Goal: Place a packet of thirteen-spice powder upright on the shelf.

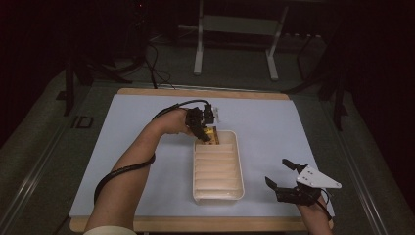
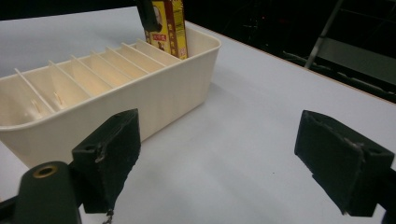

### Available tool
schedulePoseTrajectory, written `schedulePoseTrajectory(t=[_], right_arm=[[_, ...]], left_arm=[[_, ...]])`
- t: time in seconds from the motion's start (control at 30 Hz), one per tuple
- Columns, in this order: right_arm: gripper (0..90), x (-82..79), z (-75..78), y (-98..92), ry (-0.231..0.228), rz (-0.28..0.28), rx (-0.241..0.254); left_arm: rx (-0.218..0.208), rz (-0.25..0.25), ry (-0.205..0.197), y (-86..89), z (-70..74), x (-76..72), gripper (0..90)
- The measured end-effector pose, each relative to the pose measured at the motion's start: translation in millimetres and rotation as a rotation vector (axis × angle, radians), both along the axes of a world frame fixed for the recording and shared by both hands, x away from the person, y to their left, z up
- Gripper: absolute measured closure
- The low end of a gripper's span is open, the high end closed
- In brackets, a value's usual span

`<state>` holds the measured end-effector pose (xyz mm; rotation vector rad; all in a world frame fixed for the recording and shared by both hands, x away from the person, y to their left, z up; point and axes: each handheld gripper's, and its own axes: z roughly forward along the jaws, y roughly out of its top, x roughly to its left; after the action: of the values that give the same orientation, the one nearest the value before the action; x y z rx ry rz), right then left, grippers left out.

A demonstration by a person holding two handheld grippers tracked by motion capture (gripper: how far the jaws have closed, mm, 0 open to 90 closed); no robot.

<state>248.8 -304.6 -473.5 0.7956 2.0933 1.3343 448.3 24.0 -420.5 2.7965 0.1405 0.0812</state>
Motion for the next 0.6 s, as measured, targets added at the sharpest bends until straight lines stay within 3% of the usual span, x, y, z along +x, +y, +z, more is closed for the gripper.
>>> schedulePoseTrajectory(t=[0.1, 0.27, 0.47, 0.6], right_arm=[[14.5, 0.0, 0.2, -0.3, 0.0, -0.001, 0.0], [14.4, -0.6, 0.8, -0.7, -0.004, 0.0, 0.004], [14.4, -0.6, 0.7, -0.7, -0.002, 0.001, 0.005], [14.5, 0.2, -0.2, -1.2, 0.004, 0.0, 0.005]], left_arm=[[0.016, -0.001, 0.002, -3.2, 0.9, 1.2, 67.8], [0.003, 0.021, 0.015, -4.7, 0.9, 2.7, 67.5], [-0.051, 0.036, -0.001, -8.2, -0.3, 2.4, 64.6], [-0.088, 0.034, 0.003, -11.4, 4.4, 2.8, 57.2]])
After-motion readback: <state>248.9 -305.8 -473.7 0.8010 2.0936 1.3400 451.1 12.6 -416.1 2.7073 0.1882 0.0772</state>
